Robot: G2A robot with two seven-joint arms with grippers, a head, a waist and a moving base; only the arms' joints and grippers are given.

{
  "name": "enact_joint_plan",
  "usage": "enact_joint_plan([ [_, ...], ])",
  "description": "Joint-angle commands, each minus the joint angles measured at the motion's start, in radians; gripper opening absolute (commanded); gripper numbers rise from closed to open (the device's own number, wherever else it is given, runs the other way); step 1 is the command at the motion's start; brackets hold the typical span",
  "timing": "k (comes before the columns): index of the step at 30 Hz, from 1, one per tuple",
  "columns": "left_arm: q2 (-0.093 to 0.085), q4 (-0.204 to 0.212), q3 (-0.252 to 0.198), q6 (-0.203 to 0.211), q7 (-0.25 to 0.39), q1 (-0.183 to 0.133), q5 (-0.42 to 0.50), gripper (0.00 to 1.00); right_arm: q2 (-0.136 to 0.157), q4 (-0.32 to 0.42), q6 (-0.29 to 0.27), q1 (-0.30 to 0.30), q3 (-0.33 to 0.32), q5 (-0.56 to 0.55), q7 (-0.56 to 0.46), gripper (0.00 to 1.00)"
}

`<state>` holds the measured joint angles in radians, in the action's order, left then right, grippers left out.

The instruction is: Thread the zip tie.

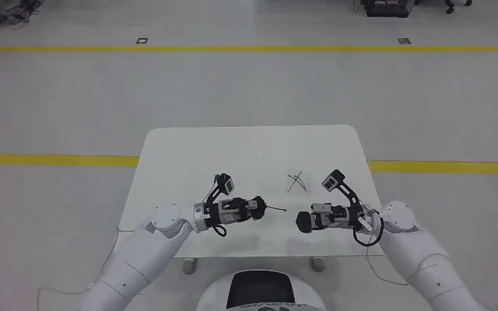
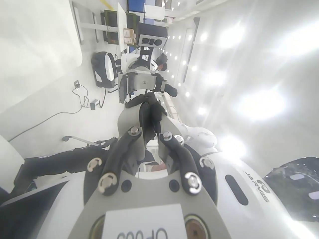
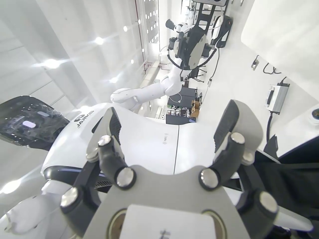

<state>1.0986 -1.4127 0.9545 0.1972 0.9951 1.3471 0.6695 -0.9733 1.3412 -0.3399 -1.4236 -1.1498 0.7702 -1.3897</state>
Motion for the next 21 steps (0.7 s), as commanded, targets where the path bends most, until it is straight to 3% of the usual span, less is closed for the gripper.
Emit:
enact_joint_plan([
  [1, 0.002, -0.004, -0.002, -0.006, -0.027, 0.003, 0.009, 0.0, -0.003, 0.011, 0.007, -0.004, 0.007, 0.016, 0.016, 1.0],
  [5, 0.001, -0.006, -0.008, -0.011, -0.013, -0.002, 0.015, 0.0, -0.012, -0.004, 0.023, 0.015, 0.029, 0.036, 0.014, 1.0],
  [14, -0.01, 0.011, 0.018, -0.055, 0.01, -0.027, 0.007, 0.0, -0.044, -0.094, 0.015, 0.121, 0.093, 0.044, 0.01, 0.98],
  [18, -0.01, 0.012, 0.012, -0.064, 0.011, -0.03, 0.01, 0.0, -0.057, -0.128, 0.002, 0.155, 0.118, 0.04, 0.01, 0.73],
  [19, -0.01, 0.012, 0.011, -0.064, 0.012, -0.03, 0.011, 0.0, -0.06, -0.134, 0.0, 0.161, 0.123, 0.042, 0.007, 0.51],
  [21, -0.01, 0.012, 0.011, -0.064, 0.012, -0.03, 0.011, 0.0, -0.065, -0.148, 0.0, 0.174, 0.133, 0.037, 0.0, 0.47],
])
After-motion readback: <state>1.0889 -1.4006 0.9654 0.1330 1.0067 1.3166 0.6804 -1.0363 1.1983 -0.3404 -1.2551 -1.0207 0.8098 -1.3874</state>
